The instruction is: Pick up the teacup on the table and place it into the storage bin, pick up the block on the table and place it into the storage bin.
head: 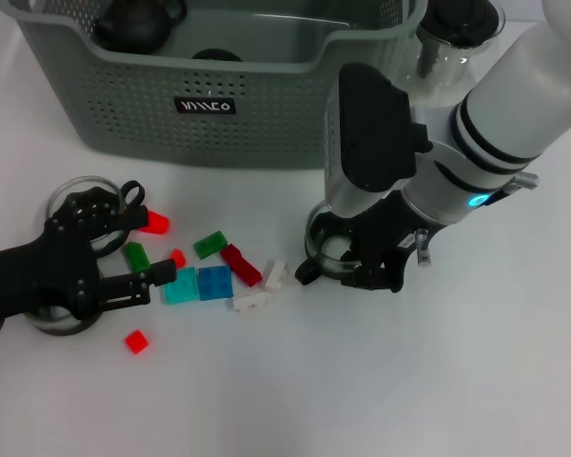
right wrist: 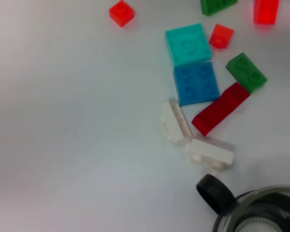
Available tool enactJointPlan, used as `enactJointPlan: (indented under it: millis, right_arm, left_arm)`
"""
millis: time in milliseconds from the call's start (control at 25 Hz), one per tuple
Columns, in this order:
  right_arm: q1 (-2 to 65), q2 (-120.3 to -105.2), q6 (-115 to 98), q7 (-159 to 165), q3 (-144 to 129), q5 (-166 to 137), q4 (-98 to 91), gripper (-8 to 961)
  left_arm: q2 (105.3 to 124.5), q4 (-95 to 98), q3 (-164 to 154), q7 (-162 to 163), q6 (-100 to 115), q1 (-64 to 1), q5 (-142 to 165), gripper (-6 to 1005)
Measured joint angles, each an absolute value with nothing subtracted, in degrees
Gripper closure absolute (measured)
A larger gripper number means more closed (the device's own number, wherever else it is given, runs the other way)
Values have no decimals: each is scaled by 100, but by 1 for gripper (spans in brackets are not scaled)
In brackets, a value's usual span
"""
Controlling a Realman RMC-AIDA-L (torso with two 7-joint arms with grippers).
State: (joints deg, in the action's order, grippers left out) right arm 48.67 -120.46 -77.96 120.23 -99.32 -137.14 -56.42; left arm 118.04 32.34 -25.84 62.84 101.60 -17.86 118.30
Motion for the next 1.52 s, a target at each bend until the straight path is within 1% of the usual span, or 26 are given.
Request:
enactJointPlan:
  millis: [40,280,480,640,760,840,1000,1120,1200,1320,1400,1520]
  right_arm:
    - [4868,-12042,-7819,12029,-9885,-13714,-5643,624]
    - [4876,-12033,-8123,11971,-9580,-13688,-5689,808]
    - [4849,-11980,-9235,11349,-8065,-13169,-5919,896]
    - [4874,-11852,-10475,10731,-6221,-12241,-5982,888]
    - [4734,-11799,-10590,10690,-5370,-11426,-6253,882]
    - [4607,-11839,-10262,10755,-5127,-11034,-6503,877]
    - [4621,-12013,-8760,11243,-5431,-10850,-6766,869]
    - [4874,-12009,-7120,11991,-6276,-11156,-6566,863]
    - [5212,-12001,-6218,12575,-6690,-11631,-6298,859]
    - [5949,-12000,-5465,13264,-6898,-12485,-5511,853]
    - [6547,-11997,-5061,13494,-6865,-12966,-4673,848]
    - [7211,-11980,-4419,13596,-6824,-13337,-3433,842]
  left_arm:
    - [11804,3234,-2584,6284,10160,-1790,11830,171]
    - [11804,3234,-2584,6284,10161,-1792,11830,173]
    - [11804,3234,-2584,6284,10162,-1778,11830,174]
    - [11804,3234,-2584,6284,10161,-1759,11830,176]
    - [11803,3234,-2583,6284,10159,-1754,11826,177]
    - [11803,3234,-2583,6284,10159,-1763,11818,177]
    - [11805,3234,-2585,6285,10163,-1827,11812,179]
    - [11811,3234,-2584,6329,10165,-1854,11816,180]
    - [11816,3234,-2584,6342,10158,-1850,11818,181]
    - [11835,3234,-2585,6344,10154,-1837,11806,182]
    - [11841,3234,-2584,6345,10152,-1835,11810,182]
    - [11857,3233,-2584,6345,10143,-1838,11829,183]
